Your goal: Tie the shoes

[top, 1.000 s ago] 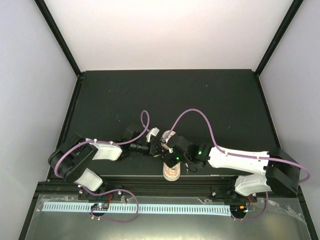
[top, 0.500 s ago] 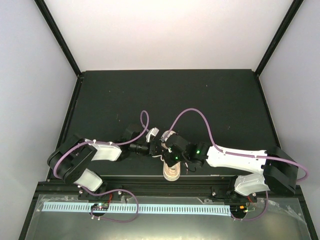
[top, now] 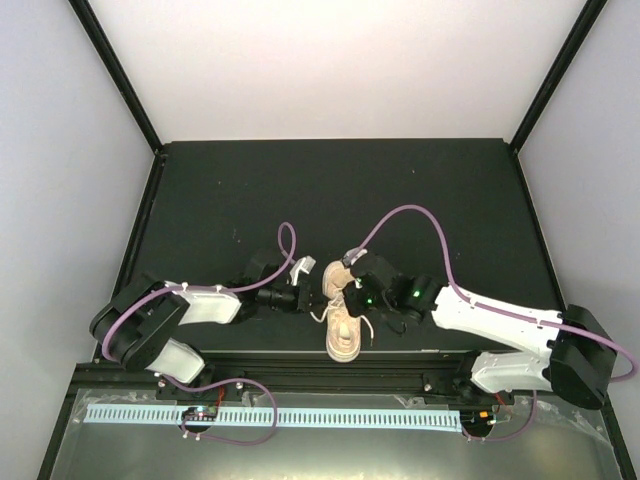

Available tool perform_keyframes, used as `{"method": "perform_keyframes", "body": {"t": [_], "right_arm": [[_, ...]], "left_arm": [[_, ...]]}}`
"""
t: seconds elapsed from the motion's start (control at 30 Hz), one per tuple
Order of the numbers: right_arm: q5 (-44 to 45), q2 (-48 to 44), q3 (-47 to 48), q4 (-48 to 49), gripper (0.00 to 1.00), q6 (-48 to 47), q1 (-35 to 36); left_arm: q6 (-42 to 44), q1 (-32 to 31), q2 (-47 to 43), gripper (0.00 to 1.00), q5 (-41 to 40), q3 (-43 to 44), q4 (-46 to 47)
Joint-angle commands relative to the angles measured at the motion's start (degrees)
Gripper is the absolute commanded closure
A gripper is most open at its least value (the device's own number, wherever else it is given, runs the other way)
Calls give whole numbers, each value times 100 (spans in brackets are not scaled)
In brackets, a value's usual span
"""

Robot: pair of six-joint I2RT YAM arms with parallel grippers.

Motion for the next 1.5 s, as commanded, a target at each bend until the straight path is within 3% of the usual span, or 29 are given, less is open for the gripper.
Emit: {"method": "perform_keyframes", "body": {"t": [0.0,0.67,1.47], "right_arm": [[-139,-186,-225,-43,98,-181,-401],[-1068,-657,-1063,267,98,-402,-1766],[-1179,-689,-1748,526,98,-109,-2011]], "left_arm": [[235,9,-137,99,-214,-36,-223],[782,432,-880,99,-1080,-341,-1159],[1238,1090,-1057,98,-1216,-745,-1505]]}}
